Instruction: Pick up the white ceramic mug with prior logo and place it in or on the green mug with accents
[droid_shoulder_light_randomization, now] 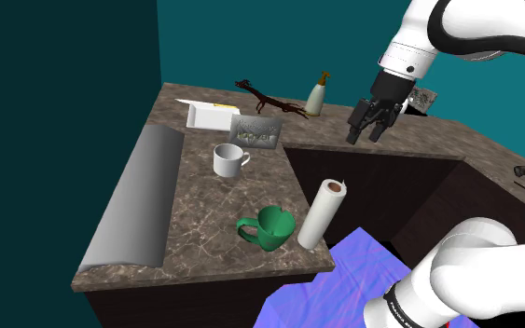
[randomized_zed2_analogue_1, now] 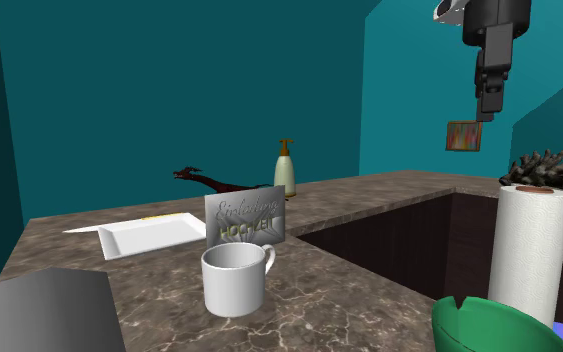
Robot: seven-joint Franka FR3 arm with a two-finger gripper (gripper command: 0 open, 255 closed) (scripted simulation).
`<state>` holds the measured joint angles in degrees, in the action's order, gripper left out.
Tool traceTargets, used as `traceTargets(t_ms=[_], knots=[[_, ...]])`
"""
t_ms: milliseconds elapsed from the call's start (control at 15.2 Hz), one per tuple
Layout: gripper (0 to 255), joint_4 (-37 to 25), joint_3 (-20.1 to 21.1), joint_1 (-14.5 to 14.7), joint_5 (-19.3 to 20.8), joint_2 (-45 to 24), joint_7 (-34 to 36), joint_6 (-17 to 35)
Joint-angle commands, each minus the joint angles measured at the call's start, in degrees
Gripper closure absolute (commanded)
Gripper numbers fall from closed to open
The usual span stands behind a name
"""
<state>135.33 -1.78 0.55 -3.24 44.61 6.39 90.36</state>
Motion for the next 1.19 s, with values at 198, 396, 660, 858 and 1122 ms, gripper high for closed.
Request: traceTargets(t_ms=[198,396,660,858,1122], knots=[[0,-0.9,1.97,0.69,-0.77,-5.39,1.73,4.5],[0,-2.51,3.84,1.28,-1.22,-11.16,3.47,8.65],[0,-5.74,6.2,1.85,-1.25,-19.28,5.86,13.5],[0,-8.95,7.82,2.21,-0.78,-25.62,7.78,16.55],[0,-14.27,9.72,2.68,0.54,-34.3,10.52,19.71]])
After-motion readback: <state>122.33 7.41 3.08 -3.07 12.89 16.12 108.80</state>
